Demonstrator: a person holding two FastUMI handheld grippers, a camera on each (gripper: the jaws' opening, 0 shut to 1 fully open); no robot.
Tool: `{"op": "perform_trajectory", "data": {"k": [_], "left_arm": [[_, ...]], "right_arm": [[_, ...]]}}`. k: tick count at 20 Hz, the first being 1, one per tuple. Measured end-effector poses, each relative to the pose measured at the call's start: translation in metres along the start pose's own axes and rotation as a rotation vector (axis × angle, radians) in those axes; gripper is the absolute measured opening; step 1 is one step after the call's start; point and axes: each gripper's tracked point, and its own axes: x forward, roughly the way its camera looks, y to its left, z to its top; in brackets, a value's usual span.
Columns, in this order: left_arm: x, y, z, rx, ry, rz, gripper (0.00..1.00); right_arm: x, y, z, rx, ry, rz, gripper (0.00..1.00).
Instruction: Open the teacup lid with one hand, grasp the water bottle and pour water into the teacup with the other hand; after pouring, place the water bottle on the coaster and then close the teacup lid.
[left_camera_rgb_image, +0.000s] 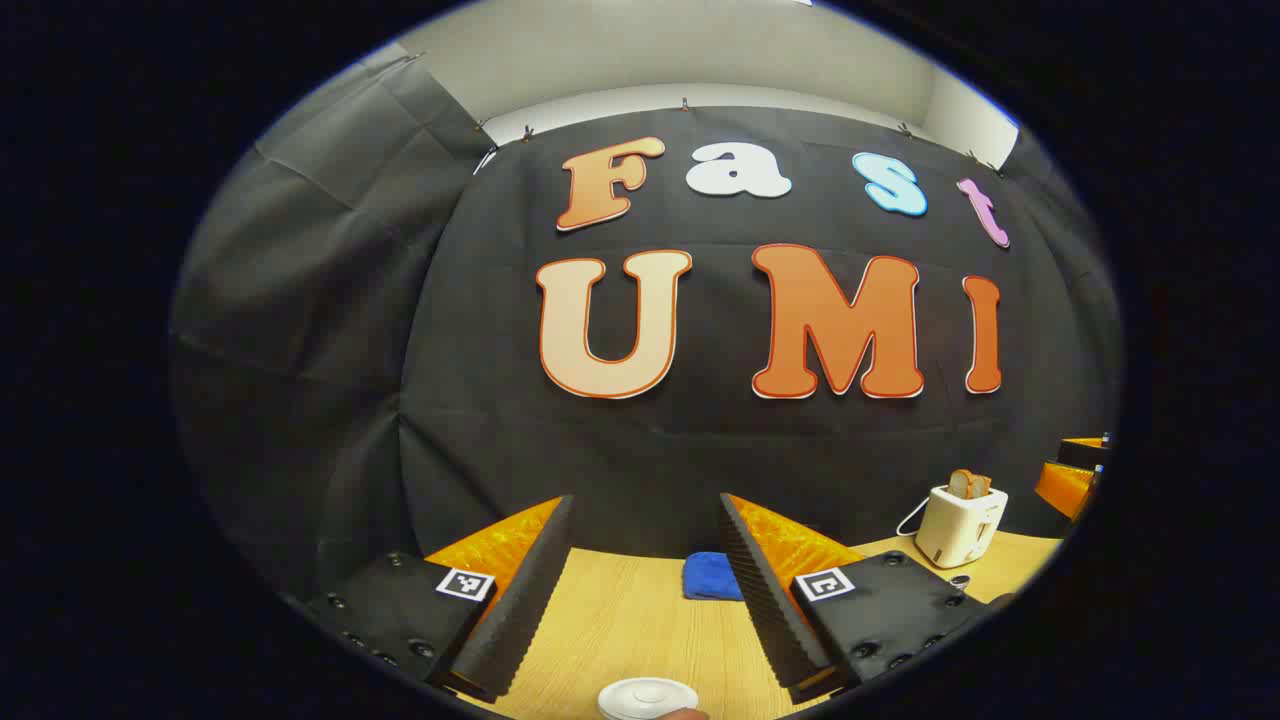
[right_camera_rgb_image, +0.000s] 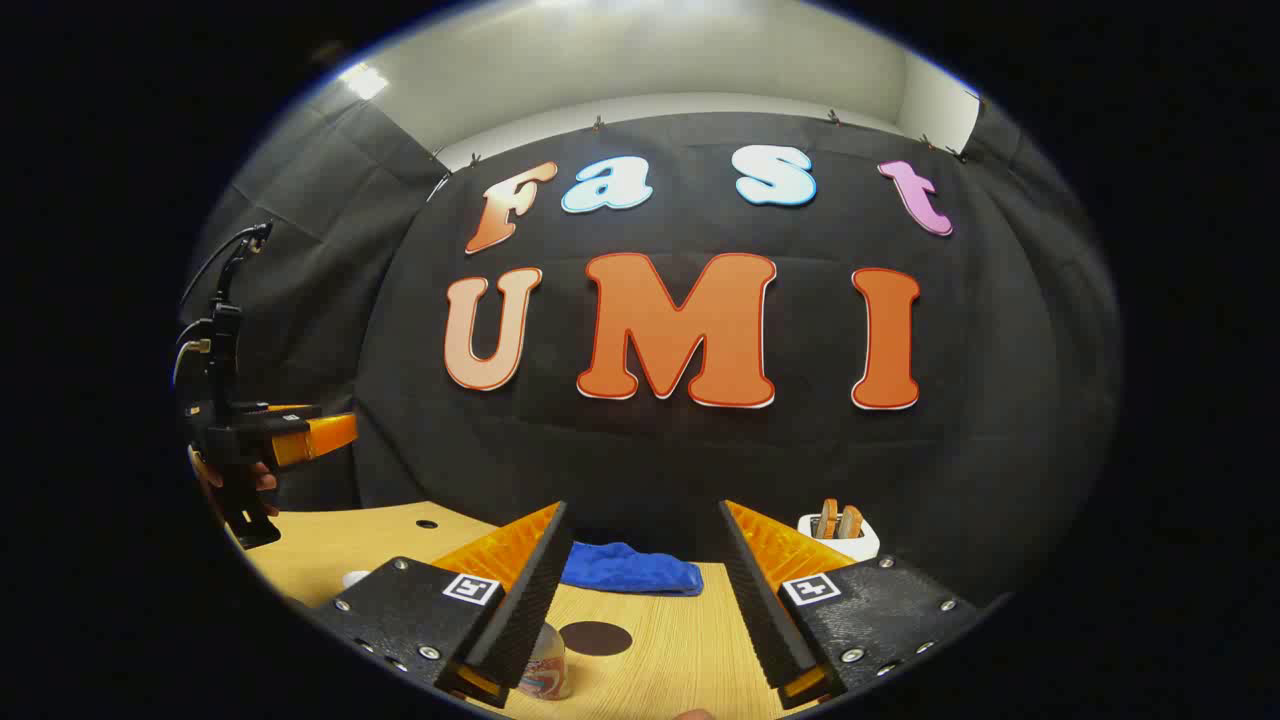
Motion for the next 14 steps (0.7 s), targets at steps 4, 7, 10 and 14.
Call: {"op": "perform_trajectory", "data": {"k": [4, 7, 10, 14], "left_arm": [[-0.001, -0.005, 0.002, 0.022, -0.008, -0.001, 0.94], [0.0, -0.005, 0.001, 0.026, -0.001, 0.007, 0.96], [0.001, -0.005, -0.005, 0.025, 0.013, 0.011, 0.94], [0.0, -0.01, -0.009, 0.037, 0.026, 0.0, 0.94]], "right_arm": [[0.0, 0.0, 0.006, 0.006, -0.03, 0.005, 0.93], [0.0, 0.002, 0.007, 0.013, -0.031, 0.013, 0.93], [-0.001, 0.003, 0.003, 0.007, -0.024, 0.022, 0.95], [-0.001, 0.005, -0.002, 0.006, -0.012, 0.03, 0.94]]}}
